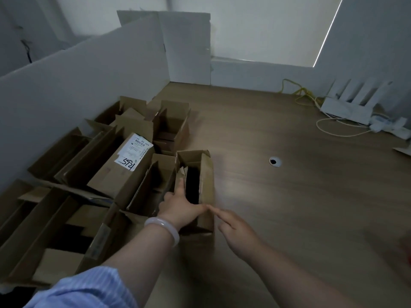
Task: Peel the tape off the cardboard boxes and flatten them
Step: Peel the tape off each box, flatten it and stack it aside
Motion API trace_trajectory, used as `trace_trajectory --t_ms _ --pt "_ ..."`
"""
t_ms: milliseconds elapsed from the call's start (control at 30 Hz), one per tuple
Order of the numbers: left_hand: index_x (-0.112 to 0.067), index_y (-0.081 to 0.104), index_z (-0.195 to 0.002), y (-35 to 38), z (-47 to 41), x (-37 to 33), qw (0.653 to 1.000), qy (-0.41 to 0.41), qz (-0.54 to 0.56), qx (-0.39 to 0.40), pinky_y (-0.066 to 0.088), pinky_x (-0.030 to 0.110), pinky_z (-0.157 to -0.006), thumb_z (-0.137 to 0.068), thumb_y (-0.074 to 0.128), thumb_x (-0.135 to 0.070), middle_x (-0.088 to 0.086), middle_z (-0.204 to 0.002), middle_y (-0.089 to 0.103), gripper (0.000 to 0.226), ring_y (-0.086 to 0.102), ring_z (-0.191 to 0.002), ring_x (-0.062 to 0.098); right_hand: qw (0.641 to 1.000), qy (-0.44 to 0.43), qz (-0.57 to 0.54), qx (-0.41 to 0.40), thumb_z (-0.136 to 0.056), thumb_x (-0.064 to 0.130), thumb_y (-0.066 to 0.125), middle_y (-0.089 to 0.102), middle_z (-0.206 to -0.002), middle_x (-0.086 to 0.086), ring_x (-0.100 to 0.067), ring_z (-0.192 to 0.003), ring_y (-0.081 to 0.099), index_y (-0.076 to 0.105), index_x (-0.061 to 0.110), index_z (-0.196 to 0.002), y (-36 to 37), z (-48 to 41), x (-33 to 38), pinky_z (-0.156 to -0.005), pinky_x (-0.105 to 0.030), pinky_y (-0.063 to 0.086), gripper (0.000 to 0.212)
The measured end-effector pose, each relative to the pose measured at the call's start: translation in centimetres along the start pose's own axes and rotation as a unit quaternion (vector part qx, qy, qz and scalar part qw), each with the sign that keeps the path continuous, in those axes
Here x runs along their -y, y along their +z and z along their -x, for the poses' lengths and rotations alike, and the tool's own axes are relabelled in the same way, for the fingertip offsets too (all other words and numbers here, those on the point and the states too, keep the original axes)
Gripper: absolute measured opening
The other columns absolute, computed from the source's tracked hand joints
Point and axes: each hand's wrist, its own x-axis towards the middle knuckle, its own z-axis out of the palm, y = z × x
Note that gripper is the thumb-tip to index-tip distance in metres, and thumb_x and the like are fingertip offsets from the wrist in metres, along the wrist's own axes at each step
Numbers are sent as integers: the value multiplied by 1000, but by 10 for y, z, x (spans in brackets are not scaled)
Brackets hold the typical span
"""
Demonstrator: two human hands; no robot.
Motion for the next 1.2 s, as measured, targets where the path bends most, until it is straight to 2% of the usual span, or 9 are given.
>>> trace_trajectory --t_ms 100,233,500,600,733,867,933,1067,1200 --pt "-40 -2 -149 7 2 11 998 24 58 -3 37 48 -103 -74 73 -46 6 -145 19 106 34 -130 34 998 33 -50 -31 -98 16 42 43 -144 8 -5 -132 38 43 46 -129 -2 1 -13 -109 -21 28 43" --pt "-38 1 -150 18 -1 25 994 70 80 -23 43 47 -102 -75 73 -44 6 -143 29 104 40 -127 29 984 135 -83 -79 -98 27 49 39 -148 -2 -14 -131 41 35 23 -145 -9 -4 -34 -104 -24 33 50" --pt "-39 1 -150 35 -2 29 986 133 98 -11 39 39 -104 -76 75 -40 -2 -147 26 105 35 -132 19 975 184 -115 -57 -96 38 50 34 -151 -8 -19 -134 40 28 27 -148 -5 -8 -58 -101 -23 32 57" --pt "-42 6 -149 40 1 32 980 174 95 5 37 38 -108 -74 76 -40 -16 -142 25 103 32 -130 11 949 210 -207 -112 -96 36 50 34 -150 -11 -22 -136 36 22 16 -150 -8 -12 -62 -99 -21 29 64" --pt "-47 10 -146 45 6 37 973 215 83 17 30 27 -106 -74 77 -38 -32 -127 21 99 27 -125 0 891 238 -363 -135 -92 42 54 36 -150 -5 -23 -130 43 17 18 -151 -8 -12 -72 -107 -35 35 74" --pt "-60 11 -139 44 4 43 966 227 117 44 29 30 -109 -72 79 -36 -47 -125 15 99 26 -129 -2 869 199 -424 -160 -64 55 68 45 -143 -6 -19 -124 50 23 17 -150 -14 -7 -68 -109 -42 36 104" --pt "-64 13 -137 45 4 41 961 231 142 57 32 34 -111 -69 79 -35 -46 -130 18 99 28 -132 0 871 171 -429 -171 -61 54 72 48 -140 -5 -17 -121 52 29 19 -148 -25 -4 -59 -107 -41 37 103" --pt "-63 11 -139 54 6 27 951 224 194 83 37 45 -110 -61 82 -45 -26 -146 23 107 28 -137 6 900 118 -388 -161 -80 47 66 45 -139 10 -5 -123 42 36 28 -145 -44 -2 -44 -106 -30 32 74" --pt "-53 -5 -144 60 10 4 955 195 221 46 28 44 -113 -51 87 -56 -11 -152 17 131 22 -140 14 938 105 -276 -184 -70 66 67 34 -149 9 -4 -132 33 29 37 -146 -41 1 -37 -114 -31 27 89"
